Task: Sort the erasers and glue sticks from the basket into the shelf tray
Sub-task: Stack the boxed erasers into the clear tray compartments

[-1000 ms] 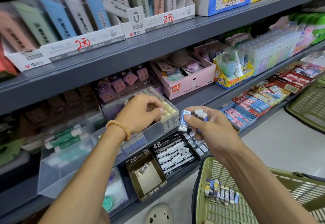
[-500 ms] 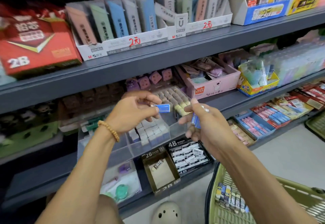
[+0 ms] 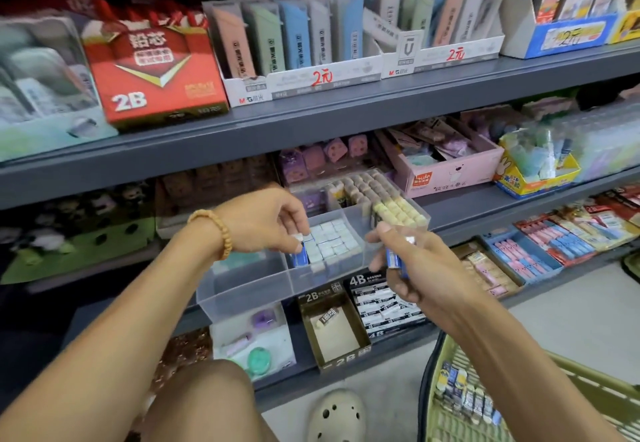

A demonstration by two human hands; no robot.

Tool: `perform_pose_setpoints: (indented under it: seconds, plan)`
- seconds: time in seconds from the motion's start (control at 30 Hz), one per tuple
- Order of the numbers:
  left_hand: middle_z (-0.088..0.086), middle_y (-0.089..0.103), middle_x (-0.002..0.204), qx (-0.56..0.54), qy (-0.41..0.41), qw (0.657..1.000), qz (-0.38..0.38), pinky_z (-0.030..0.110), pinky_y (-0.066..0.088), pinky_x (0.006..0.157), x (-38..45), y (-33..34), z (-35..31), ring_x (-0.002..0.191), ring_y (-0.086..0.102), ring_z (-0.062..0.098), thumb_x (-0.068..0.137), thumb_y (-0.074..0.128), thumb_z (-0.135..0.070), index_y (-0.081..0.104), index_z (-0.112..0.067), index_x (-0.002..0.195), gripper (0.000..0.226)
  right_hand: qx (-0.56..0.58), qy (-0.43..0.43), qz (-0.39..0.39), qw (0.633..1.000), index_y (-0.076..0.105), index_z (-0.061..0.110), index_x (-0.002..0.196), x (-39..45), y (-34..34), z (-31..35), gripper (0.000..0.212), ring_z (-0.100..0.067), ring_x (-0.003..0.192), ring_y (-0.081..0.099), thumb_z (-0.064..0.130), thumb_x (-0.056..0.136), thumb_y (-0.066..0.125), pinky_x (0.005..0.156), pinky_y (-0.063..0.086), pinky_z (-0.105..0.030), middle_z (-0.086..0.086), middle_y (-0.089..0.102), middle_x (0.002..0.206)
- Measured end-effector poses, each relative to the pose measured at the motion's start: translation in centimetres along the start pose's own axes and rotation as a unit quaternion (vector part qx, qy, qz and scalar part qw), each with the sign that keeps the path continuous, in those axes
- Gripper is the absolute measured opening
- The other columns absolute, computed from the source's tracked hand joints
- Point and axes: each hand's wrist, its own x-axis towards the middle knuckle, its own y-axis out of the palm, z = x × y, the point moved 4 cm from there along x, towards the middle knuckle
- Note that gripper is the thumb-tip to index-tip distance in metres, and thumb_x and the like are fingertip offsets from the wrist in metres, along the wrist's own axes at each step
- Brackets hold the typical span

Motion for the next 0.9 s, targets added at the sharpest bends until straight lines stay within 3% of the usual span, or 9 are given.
perform_pose_setpoints:
  seconds: [0.17,0.37,0.47,0.6,0.77,0.9]
  plan:
    - [-0.006,0.067,0.077,0.15,0.022,0.989,0.001,0.026,0.053,0.066,0.8,1.3,-0.1,0.069,0.062,0.01,0.072,0.082,-0.017,0.066,-0.026,0.076,0.018,-0.008,0.013,0.0,1.0,0.055,-0.004,0.104,-0.5,0.1,-0.1,0.05,-0.014,0.037,0.028,0.045,0.103,0.043,0.039,0.024,-0.021,-0.01,0.077,0.088]
    - [-0.011,0.063,0.07,0.223,0.034,0.974,0.015,0.024,0.05,0.064,1.1,2.2,-0.2,0.067,0.06,0.006,0.072,0.082,-0.023,0.065,-0.023,0.077,0.017,0.009,0.017,0.0,1.0,0.055,0.007,0.085,-1.1,0.2,-0.6,0.047,-0.015,0.035,0.033,0.053,0.097,0.048,0.044,0.031,-0.023,-0.019,0.075,0.079]
    - [-0.01,0.064,0.069,0.218,0.031,0.975,0.022,0.021,0.046,0.06,1.2,2.4,0.0,0.065,0.06,0.006,0.068,0.086,-0.031,0.066,-0.023,0.076,0.023,0.022,0.005,-0.007,1.0,0.057,0.008,0.078,-1.3,0.4,-0.9,0.047,-0.014,0.038,0.033,0.054,0.088,0.058,0.04,0.028,-0.02,-0.017,0.072,0.071]
    - [-0.009,0.067,0.071,0.181,0.028,0.983,0.015,0.016,0.044,0.058,1.1,2.2,0.4,0.065,0.059,0.006,0.069,0.086,-0.032,0.068,-0.026,0.073,0.019,0.07,-0.016,-0.032,0.997,0.063,0.005,0.075,-1.2,0.4,-1.1,0.045,-0.012,0.041,0.039,0.05,0.071,0.069,0.04,0.033,-0.018,-0.012,0.052,0.059]
    - [-0.012,0.069,0.079,0.159,0.021,0.987,0.007,0.009,0.041,0.059,0.6,1.8,0.4,0.071,0.061,0.002,0.079,0.078,-0.029,0.074,-0.024,0.088,0.011,0.158,-0.013,-0.027,0.987,0.066,-0.007,0.098,-1.0,0.8,-1.2,0.036,-0.011,0.046,0.056,0.027,0.086,0.067,0.046,0.046,-0.017,-0.009,0.061,0.057]
    - [-0.005,0.071,0.079,0.021,0.039,0.993,-0.113,0.029,0.055,0.068,-0.8,1.5,-1.1,0.069,0.066,0.008,0.094,0.061,-0.025,0.071,-0.018,0.09,0.013,0.192,-0.012,-0.022,0.981,0.066,-0.005,0.095,-0.9,1.5,-1.1,0.023,-0.01,0.049,0.064,0.018,0.091,0.065,0.049,0.051,-0.015,-0.009,0.067,0.06]
